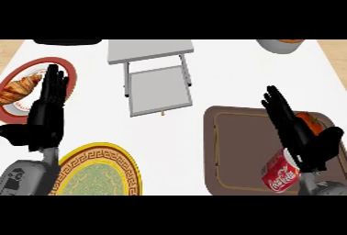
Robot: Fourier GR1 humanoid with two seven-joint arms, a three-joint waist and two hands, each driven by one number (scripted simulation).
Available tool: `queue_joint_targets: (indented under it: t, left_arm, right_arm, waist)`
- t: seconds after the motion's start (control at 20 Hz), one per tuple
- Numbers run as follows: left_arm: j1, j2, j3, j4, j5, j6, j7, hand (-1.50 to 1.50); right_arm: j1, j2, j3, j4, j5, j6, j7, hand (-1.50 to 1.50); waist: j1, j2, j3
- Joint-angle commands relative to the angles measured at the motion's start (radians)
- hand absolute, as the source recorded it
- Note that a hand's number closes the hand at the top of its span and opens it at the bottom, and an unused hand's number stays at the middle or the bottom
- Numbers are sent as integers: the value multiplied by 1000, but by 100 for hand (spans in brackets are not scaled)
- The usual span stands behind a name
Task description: Pick the tomato from the tray and place it in the tiered shelf
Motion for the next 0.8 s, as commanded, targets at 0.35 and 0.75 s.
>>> queue_joint_targets:
  t: [0.35, 0.75]
  left_arm:
    - [179, -19, -39, 152, 119, -110, 217, 0]
    - [154, -6, -57, 182, 139, -185, 319, 0]
  right_arm:
    - [214, -359, -361, 371, -13, -45, 229, 150]
    - [180, -447, -584, 628, -287, 366, 155, -150]
  waist:
    - [-63, 49, 4]
    - [-16, 1, 12]
